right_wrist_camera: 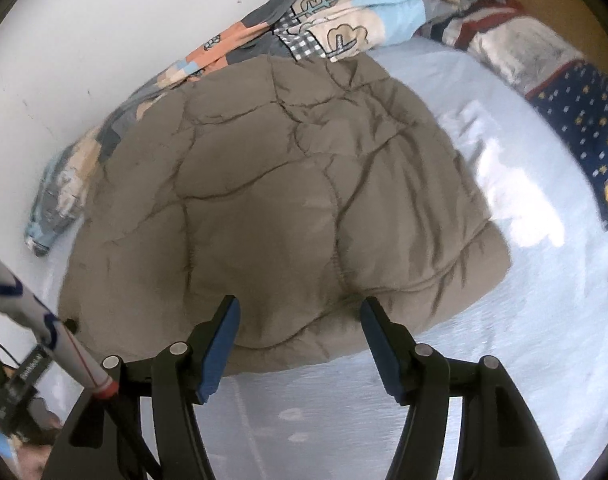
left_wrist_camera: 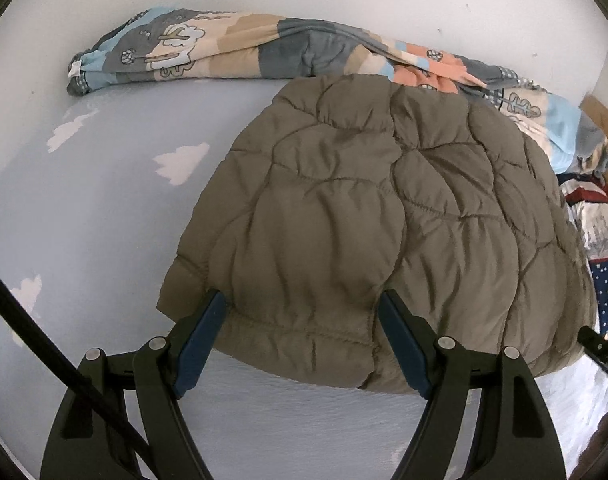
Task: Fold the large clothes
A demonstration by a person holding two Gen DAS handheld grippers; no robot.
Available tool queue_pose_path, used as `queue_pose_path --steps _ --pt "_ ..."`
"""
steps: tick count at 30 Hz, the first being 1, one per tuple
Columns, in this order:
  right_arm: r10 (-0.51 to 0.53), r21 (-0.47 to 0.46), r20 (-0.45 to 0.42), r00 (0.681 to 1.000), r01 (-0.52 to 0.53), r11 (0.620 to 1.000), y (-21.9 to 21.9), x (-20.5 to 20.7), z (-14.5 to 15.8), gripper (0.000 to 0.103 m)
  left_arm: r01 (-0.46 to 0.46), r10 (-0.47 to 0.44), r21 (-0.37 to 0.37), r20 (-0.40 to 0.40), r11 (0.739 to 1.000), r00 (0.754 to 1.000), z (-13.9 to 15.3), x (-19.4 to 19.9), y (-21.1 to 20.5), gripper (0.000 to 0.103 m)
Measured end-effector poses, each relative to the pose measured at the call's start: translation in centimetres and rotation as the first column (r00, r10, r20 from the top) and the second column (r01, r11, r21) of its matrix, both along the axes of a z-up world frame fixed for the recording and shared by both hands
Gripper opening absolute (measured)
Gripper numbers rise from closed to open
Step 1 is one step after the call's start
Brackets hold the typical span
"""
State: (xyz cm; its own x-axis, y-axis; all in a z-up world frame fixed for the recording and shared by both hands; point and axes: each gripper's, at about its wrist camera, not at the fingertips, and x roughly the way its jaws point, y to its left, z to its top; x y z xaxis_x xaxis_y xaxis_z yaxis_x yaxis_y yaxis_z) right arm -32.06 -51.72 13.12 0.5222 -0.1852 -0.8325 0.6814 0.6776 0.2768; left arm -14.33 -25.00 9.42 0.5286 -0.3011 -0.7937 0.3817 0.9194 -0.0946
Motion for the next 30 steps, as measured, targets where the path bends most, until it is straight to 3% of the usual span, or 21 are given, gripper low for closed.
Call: queue_pose_path --steps 5,17,30 --pt "-0.023 -0.036 -0.012 1.0 0.023 0.999 -0.8 -1.1 0.4 0.071 -0.014 0.014 0.004 0.003 1.0 1.0 0.0 0.2 0.3 0.078" --pt "-0.036 -0.304 -0.102 0.994 0.004 0.953 -0.1 -2.7 2.1 0.075 -0.028 0.026 0.045 0.026 0.999 0.999 -0.4 0.1 -0.2 0.078" --pt "-0.02 -0.393 -0.129 0.991 -0.033 0.919 1.3 -2.0 2.7 0.076 -0.02 0.019 0.053 0.029 0.998 0.999 -0.3 0.2 0.0 0.078"
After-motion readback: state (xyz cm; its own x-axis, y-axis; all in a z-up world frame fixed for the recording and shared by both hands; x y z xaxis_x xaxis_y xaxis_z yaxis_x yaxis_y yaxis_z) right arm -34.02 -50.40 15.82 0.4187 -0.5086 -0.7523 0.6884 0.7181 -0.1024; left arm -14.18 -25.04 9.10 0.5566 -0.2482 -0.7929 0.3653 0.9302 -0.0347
